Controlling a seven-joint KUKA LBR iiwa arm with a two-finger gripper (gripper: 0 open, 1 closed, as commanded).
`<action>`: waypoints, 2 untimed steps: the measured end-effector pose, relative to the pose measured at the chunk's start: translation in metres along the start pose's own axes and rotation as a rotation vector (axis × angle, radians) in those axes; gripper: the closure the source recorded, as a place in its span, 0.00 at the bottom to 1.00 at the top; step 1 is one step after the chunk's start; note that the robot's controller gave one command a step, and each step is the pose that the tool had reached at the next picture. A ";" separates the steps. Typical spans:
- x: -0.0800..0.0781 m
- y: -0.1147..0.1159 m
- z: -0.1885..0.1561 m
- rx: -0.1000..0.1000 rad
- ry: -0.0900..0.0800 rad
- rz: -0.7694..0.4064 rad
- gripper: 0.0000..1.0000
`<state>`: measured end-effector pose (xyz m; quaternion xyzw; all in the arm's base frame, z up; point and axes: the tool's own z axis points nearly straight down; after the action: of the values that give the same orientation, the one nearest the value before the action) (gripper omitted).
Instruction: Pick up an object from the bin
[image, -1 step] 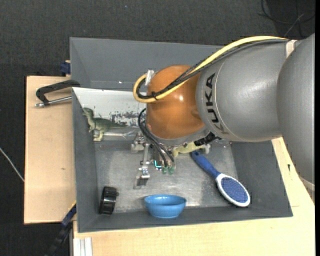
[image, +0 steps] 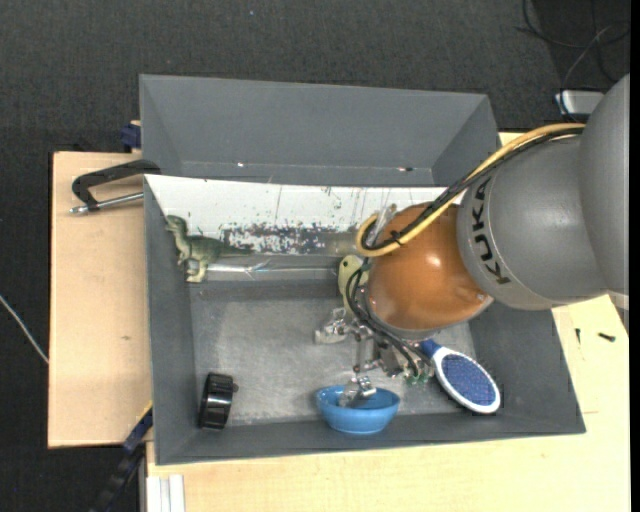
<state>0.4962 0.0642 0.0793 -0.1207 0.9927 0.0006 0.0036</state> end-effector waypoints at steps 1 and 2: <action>-0.044 -0.133 -0.022 0.005 0.001 -0.016 0.00; -0.064 -0.153 -0.021 -0.002 0.008 0.108 0.00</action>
Offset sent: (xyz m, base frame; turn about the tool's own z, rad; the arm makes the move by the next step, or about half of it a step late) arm 0.0716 -0.1130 0.0207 -0.0237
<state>0.5951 -0.0688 0.1005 -0.0669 0.9978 0.0010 -0.0006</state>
